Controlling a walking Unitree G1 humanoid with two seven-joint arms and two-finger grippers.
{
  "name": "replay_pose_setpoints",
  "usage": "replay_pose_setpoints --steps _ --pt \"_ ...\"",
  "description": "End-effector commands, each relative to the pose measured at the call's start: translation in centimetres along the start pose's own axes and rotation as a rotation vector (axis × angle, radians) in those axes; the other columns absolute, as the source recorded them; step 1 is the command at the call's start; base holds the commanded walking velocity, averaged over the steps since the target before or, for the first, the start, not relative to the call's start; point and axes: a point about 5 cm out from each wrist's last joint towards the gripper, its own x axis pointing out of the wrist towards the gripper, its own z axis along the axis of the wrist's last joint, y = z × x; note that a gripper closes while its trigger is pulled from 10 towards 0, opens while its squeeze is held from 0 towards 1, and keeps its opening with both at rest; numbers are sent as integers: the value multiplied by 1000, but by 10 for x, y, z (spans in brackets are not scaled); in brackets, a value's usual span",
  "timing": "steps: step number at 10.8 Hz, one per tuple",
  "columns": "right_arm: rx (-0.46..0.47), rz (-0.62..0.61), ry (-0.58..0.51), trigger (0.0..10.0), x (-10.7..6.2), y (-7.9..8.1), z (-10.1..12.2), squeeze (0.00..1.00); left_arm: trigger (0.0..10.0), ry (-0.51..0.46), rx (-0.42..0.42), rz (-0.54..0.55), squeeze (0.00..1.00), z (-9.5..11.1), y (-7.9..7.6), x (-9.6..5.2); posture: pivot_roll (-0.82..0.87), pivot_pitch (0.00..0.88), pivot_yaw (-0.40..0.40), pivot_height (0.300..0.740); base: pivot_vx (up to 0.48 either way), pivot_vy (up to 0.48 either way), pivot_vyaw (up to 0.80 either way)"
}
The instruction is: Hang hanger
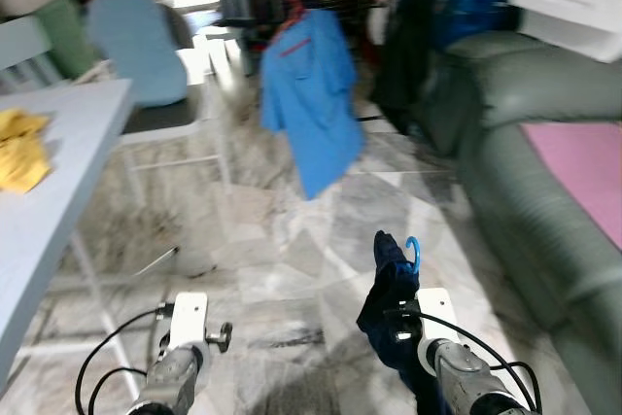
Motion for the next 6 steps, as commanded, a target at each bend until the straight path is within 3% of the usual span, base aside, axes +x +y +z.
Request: replay_pose_setpoints --steps 1,6 --pt "-4 14 3 10000 0 3 -3 0 10000 30 4 7 0 -7 3 -2 -157 0 103 740 0 0 644" --pt "-35 24 25 10000 -1 2 -7 0 10000 62 -2 -1 0 -14 0 -3 -159 0 90 740 277 0 0"
